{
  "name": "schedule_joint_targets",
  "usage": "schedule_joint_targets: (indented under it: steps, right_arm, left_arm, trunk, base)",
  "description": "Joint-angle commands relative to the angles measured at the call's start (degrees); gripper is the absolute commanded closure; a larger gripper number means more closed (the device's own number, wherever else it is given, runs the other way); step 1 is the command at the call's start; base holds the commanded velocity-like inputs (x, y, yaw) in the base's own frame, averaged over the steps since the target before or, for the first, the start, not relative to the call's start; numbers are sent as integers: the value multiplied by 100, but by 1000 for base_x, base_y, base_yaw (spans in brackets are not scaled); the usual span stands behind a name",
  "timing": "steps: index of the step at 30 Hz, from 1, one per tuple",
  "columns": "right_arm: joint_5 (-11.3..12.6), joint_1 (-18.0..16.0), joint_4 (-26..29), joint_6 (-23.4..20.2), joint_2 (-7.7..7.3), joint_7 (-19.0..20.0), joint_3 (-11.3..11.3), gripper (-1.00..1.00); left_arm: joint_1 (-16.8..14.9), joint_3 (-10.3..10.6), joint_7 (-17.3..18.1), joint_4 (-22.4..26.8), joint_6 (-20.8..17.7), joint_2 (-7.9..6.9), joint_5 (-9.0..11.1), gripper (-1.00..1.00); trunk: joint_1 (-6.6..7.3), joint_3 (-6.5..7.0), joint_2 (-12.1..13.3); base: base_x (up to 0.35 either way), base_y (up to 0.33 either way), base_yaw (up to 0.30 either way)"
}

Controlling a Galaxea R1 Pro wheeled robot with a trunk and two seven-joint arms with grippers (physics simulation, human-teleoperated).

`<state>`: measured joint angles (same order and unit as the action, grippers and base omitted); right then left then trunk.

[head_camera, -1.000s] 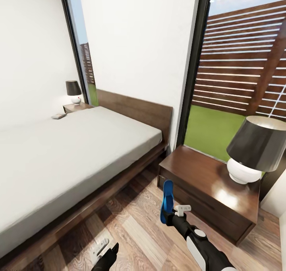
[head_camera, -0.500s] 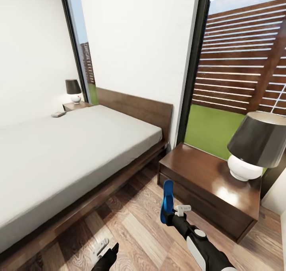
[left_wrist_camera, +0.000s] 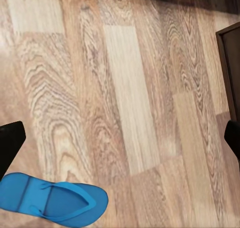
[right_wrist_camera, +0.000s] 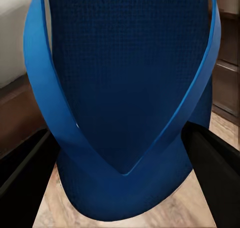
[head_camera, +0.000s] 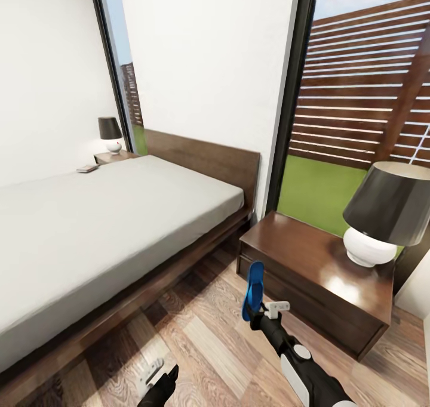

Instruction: In the bedroom, move the book from the bed onto either nightstand, and place the two sandals side by side next to the bed.

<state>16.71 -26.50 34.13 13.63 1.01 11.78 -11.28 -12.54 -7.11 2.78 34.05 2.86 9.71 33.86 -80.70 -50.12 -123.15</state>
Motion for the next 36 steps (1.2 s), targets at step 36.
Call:
schedule_joint_targets:
  steps: [36]
  right_arm:
    - [70,-5,-55,149,5,26,-14,100]
  left_arm:
    - [-3,-9,38,-153,4,5,60,-100]
  trunk:
    - [-658,-544,-1207]
  base:
    - [0,0,0]
